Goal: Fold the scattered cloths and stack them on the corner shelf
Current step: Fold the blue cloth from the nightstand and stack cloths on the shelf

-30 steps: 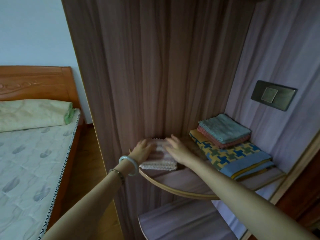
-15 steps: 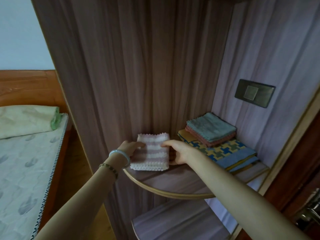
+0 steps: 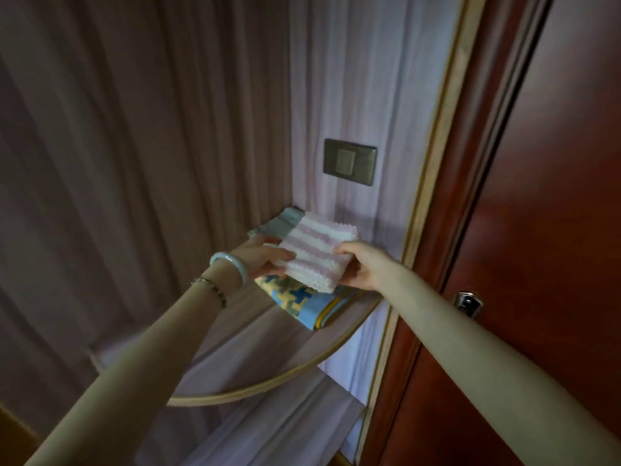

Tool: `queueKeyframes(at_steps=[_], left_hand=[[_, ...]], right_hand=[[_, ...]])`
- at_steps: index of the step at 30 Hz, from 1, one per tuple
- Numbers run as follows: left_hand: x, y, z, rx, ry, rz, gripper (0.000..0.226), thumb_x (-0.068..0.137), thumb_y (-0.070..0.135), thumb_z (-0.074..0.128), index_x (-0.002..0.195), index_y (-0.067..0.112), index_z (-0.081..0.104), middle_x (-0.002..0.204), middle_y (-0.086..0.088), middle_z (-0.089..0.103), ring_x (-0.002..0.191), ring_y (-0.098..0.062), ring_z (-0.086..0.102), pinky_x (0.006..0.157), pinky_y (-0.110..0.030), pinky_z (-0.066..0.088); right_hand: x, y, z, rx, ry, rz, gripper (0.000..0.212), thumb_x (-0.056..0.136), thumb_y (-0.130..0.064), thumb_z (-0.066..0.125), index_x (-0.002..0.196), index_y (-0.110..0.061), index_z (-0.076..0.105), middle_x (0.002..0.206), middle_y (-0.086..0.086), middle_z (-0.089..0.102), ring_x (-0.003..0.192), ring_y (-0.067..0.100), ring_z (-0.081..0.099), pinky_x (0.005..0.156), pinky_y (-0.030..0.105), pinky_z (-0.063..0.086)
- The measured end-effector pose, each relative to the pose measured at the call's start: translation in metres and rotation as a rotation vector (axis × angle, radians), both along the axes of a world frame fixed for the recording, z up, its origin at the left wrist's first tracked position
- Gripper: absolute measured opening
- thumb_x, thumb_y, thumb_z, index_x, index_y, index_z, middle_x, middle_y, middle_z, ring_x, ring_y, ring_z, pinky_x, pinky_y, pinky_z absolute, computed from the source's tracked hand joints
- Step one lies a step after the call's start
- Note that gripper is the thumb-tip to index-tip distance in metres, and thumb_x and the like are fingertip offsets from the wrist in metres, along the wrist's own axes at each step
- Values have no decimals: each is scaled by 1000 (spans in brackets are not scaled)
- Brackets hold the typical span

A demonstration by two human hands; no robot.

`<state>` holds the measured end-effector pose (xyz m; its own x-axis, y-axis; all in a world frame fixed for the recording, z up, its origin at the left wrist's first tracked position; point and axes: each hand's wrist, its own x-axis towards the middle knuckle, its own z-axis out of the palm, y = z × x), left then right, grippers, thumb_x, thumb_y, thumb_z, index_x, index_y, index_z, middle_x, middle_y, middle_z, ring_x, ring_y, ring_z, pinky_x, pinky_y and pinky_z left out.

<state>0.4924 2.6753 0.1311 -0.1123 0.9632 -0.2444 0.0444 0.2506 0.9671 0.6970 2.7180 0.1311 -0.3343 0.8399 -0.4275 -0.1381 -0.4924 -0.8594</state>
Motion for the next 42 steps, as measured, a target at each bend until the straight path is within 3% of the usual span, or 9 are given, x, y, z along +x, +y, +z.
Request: queueKeyframes(at_steps=[3, 7, 14, 24, 28, 30, 34, 37, 42], left_hand=[[33, 30, -12, 6, 123, 82, 27, 69, 14, 83, 75, 2, 59, 52, -3, 61, 40, -7, 57, 41, -18, 48], [53, 46, -31, 43, 366, 165, 32, 71, 13, 82, 63, 10, 51, 61, -10, 62, 51, -16, 67, 65, -40, 60], [57, 39, -41, 151, 848, 240, 32, 77, 28, 74, 81, 11, 48, 62, 2, 51, 67, -23, 55, 58, -30, 41], [55, 38, -36, 59, 1179, 206, 43, 81, 45, 67, 101, 10, 51, 95, -13, 63, 92, -35, 61, 66, -35, 44], [53, 39, -30, 251, 1320, 262, 40, 88, 43, 54, 107, 9, 48, 97, -13, 63, 89, -35, 61, 63, -35, 41], [40, 43, -32, 494, 1266, 196, 44, 86, 44, 56, 109, 6, 53, 105, -14, 60, 99, -36, 56, 76, -41, 43], [18, 52, -36, 401, 1266, 0, 87, 76, 73, 31, 144, 19, 34, 151, -6, 30, 139, -30, 25, 112, -46, 20], [11, 53, -52, 173, 1356, -158, 86, 78, 79, 22, 150, 35, 7, 160, 1, 3, 147, -22, -3, 117, -46, -1], [8, 60, -65, 115, 1373, -215, 76, 86, 74, 28, 149, 41, 0, 160, 4, -1, 147, -20, -7, 117, -48, -4]], right_hand=[[30, 9, -12, -21, 11, -112, 13, 87, -4, 60, 99, -9, 55, 84, 11, 59, 79, 23, 60, 67, 42, 56], [44, 21, -32, -36, -17, -156, 33, 86, -2, 62, 118, -8, 53, 88, 12, 60, 76, 23, 60, 77, 43, 50], [32, 33, -47, -47, -22, -175, 48, 80, -1, 71, 125, -2, 54, 101, 12, 63, 84, 23, 62, 45, 32, 56], [33, 28, -43, 142, -277, -100, 54, 74, -22, 81, 116, -2, 53, 115, 14, 62, 84, 25, 65, 56, 33, 56], [34, 31, -40, 1085, -1234, -222, 50, 87, -48, 49, 109, -4, 54, 104, 15, 58, 93, 34, 58, 73, 38, 48], [29, 37, -33, 1533, -1339, -250, 46, 85, -42, 37, 97, -6, 62, 94, 15, 61, 87, 36, 60, 71, 39, 48], [2, 62, -18, 1484, -1264, 346, 56, 96, -31, 39, 148, -14, 26, 155, 17, 23, 142, 35, 19, 115, 47, 20], [-22, 75, -38, 1446, -1363, 561, 61, 100, -32, 32, 152, -23, 2, 160, 11, 0, 147, 31, -4, 119, 46, 4], [-32, 85, -61, 1284, -1452, 633, 54, 102, -40, 21, 151, -32, 0, 161, 1, -1, 148, 23, -4, 118, 42, 4]])
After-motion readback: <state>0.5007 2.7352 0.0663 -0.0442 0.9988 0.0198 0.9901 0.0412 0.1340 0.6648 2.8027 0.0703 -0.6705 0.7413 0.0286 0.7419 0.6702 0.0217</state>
